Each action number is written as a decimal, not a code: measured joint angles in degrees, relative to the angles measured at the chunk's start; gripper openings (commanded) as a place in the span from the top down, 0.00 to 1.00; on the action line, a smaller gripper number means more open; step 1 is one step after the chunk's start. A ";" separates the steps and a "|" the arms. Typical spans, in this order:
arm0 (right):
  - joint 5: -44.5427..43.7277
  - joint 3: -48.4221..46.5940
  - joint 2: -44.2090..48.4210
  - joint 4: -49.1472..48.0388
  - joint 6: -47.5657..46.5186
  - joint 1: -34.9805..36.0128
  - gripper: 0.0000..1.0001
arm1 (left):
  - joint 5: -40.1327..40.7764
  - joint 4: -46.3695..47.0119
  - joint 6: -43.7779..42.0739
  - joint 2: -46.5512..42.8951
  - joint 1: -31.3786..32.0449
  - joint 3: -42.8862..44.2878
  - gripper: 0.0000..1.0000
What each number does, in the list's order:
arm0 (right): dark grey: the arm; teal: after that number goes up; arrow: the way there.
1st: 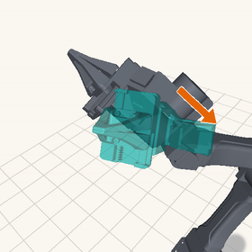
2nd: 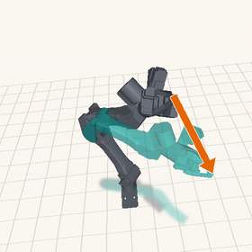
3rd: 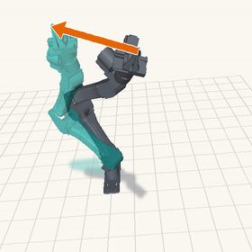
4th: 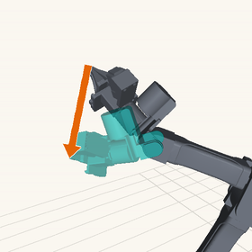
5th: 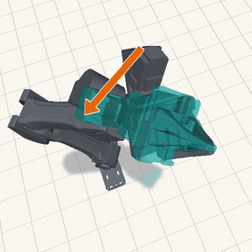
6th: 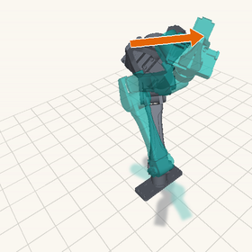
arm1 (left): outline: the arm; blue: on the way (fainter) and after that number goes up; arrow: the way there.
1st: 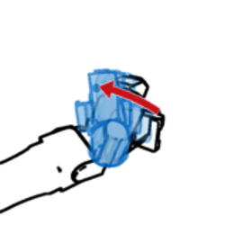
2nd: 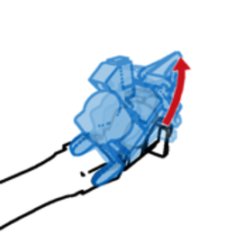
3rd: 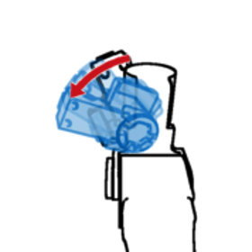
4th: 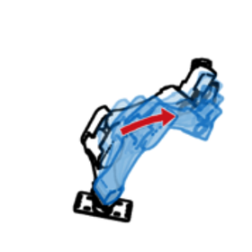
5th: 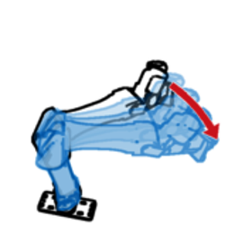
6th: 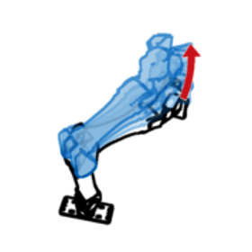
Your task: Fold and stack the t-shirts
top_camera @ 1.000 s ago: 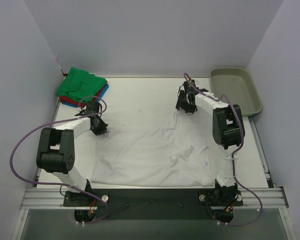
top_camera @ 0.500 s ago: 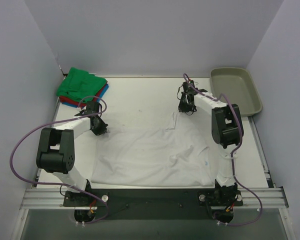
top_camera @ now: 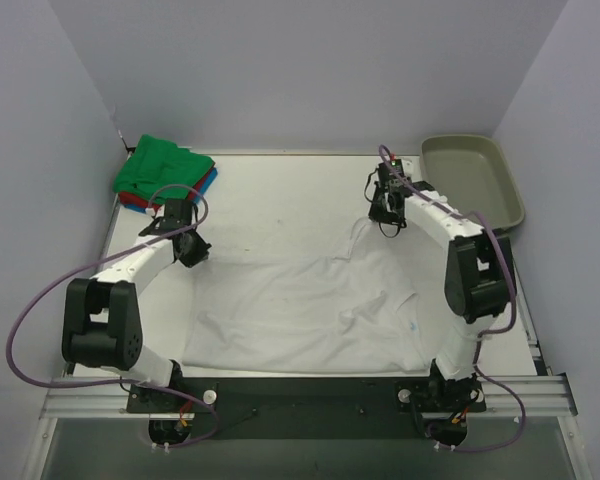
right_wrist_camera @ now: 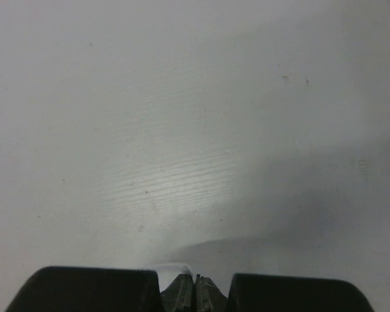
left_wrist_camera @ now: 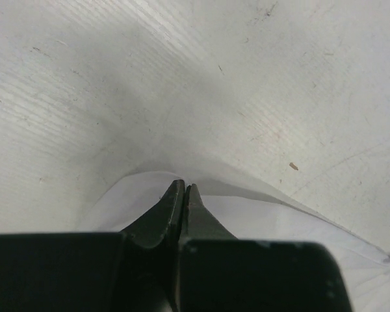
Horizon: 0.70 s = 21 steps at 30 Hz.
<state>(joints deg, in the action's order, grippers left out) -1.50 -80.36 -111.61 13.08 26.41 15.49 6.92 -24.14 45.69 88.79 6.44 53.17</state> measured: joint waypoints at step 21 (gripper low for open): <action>-8.20 24.09 46.18 8.39 0.61 1.70 1.00 | -0.26 -6.19 -4.66 -13.07 -0.87 -3.39 1.00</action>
<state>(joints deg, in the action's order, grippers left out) -9.69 -56.27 -65.43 21.47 27.03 17.19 6.66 -30.33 41.04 75.72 5.56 49.78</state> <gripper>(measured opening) 0.040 0.030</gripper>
